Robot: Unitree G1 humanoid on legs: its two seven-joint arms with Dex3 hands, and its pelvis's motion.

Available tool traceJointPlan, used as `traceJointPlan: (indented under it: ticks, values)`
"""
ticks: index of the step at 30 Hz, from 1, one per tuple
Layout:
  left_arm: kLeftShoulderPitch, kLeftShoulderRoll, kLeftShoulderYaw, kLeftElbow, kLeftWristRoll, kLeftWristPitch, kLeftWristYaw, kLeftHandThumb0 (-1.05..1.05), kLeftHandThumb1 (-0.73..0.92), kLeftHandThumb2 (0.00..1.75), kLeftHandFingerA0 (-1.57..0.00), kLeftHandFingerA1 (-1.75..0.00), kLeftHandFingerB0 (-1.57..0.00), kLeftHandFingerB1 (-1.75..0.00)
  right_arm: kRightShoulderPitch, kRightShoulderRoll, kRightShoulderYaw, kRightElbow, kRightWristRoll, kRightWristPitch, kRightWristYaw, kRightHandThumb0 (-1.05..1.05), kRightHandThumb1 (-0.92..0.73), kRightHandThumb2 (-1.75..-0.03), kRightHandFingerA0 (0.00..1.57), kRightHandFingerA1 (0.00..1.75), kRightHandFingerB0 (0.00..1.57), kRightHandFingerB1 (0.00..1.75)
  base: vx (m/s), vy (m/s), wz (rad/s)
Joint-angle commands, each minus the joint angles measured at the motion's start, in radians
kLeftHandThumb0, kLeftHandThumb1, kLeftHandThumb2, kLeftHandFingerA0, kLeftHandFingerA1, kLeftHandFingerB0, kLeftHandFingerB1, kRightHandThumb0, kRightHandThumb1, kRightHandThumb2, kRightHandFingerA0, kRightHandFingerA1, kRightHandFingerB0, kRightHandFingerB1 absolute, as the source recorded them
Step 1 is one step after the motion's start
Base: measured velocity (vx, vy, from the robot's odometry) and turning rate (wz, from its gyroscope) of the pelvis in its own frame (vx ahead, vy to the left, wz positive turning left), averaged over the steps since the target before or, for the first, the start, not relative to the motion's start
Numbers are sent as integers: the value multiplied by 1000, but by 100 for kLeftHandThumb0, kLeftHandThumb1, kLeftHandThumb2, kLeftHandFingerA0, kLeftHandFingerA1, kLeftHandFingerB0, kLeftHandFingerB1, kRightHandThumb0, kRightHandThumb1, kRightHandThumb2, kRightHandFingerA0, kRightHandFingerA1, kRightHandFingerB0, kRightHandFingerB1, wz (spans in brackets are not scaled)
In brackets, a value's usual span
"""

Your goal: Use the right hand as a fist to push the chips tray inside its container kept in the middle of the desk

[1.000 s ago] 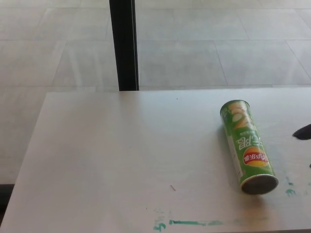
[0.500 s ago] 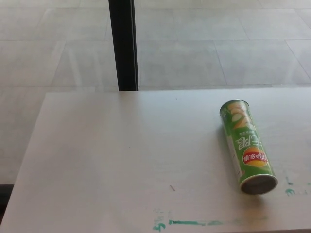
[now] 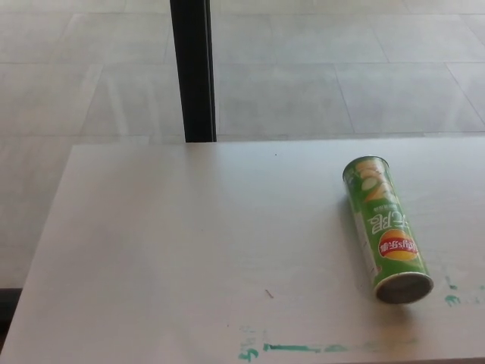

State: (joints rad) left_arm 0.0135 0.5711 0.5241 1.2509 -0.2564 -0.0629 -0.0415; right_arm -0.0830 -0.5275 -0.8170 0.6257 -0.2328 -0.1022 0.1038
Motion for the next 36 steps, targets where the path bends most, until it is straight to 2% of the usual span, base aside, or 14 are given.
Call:
traceJointPlan:
  ticks: [1, 11, 15, 18, 20, 21, 22, 23, 24, 25, 27, 28, 33, 36]
  values:
    - [18, -2, 21, 10, -23, 7, 4, -70, 92, 69, -58, -62, -43, -46, -109, 71, -285, 411, 359, -168, -343, -69, -77, -64, 94, 121, 56, 78, 0, 0, 0]
    - [19, 2, 25, 5, -24, 7, -4, -72, 92, 70, -56, -60, -42, -44, -110, 117, -400, 458, 459, -116, -239, -82, -86, -66, 72, 117, 34, 76, 0, 0, 0]
    - [14, -1, 53, 13, -50, 20, -7, -71, 92, 67, -56, -60, -42, -45, -111, 128, -414, 492, 467, -109, -237, -78, -83, -67, 80, 133, 32, 72, 0, 0, 0]
    - [11, -3, 49, 18, -41, 27, -3, -71, 92, 68, -55, -58, -44, -46, -97, 128, -352, 509, 397, -119, -280, -79, -90, -67, 72, 124, 35, 84, 0, 0, 0]
    - [16, -7, 58, 22, -42, 15, -8, -72, 92, 68, -58, -62, -43, -43, -110, 134, -387, 508, 448, -64, -326, -82, -86, -67, 71, 135, 56, 93, 0, 0, 0]
    - [18, -6, 60, 21, -41, 14, -9, -71, 92, 68, -58, -61, -44, -45, -113, 132, -392, 508, 461, -38, -324, -78, -70, -118, 72, 116, 68, 89, 0, 0, 0]
    - [22, -2, 58, 19, -36, 16, -10, -72, 92, 69, -58, -61, -44, -43, -120, 129, -405, 509, 482, -9, -327, -79, -87, -68, 68, 139, 76, 95, 0, 0, 0]
    - [22, 0, 52, 20, -28, 17, -7, -72, 92, 69, -58, -61, -44, -43, -130, 128, -421, 512, 502, -15, -341, -79, -87, -68, 68, 139, 76, 95, 0, 0, 0]
    - [26, -1, 57, 18, -33, 18, -12, -72, 92, 70, -57, -60, -43, -45, -149, 123, -427, 519, 509, -18, -366, -78, -69, -115, 86, 120, 78, 94, 0, 0, 0]
    - [22, 0, 65, 20, -40, 29, -10, -72, 92, 69, -56, -60, -44, -46, -145, 130, -423, 509, 510, -18, -352, -83, -88, -67, 72, 144, 35, 97, 0, 0, 0]
    - [29, -8, 63, 17, -35, 18, -9, -71, 92, 70, -56, -61, -44, -47, -124, 143, -397, 486, 506, -13, -292, -80, -89, -68, 50, 125, 34, 87, 0, 0, 0]
    - [29, -9, 65, 19, -35, 17, -7, -70, 92, 70, -56, -59, -44, -47, -126, 139, -394, 492, 510, -13, -303, -80, -87, -68, 64, 129, 27, 75, 0, 0, 0]
    - [45, -16, 81, 22, -46, 10, -9, -70, 92, 69, -57, -62, -44, -49, -96, 128, -353, 518, 518, -40, -297, -75, -89, -66, 61, 133, 14, 82, 0, 0, 0]
    - [48, -15, 82, 22, -48, 14, -13, -70, 92, 68, -57, -61, -44, -47, -97, 134, -350, 518, 561, -59, -319, -75, -85, -66, 58, 134, 36, 81, 0, 0, 0]
